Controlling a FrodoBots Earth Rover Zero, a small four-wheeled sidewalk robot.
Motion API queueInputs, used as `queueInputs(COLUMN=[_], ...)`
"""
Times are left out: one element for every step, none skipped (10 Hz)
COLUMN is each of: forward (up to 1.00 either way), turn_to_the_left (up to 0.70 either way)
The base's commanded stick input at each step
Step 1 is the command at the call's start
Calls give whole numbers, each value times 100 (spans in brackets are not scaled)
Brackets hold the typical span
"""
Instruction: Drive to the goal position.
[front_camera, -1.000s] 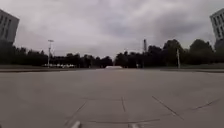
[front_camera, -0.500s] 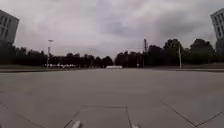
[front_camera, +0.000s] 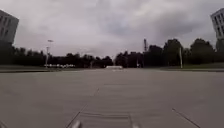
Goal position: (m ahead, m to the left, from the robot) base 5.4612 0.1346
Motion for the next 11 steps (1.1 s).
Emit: queueInputs(forward=[70, 70, 70, 70, 70, 70, 70, 70, 70, 70, 70], turn_to_the_left=[0, 0, 0, 0, 0, 0, 0, 0, 0, 0, 0])
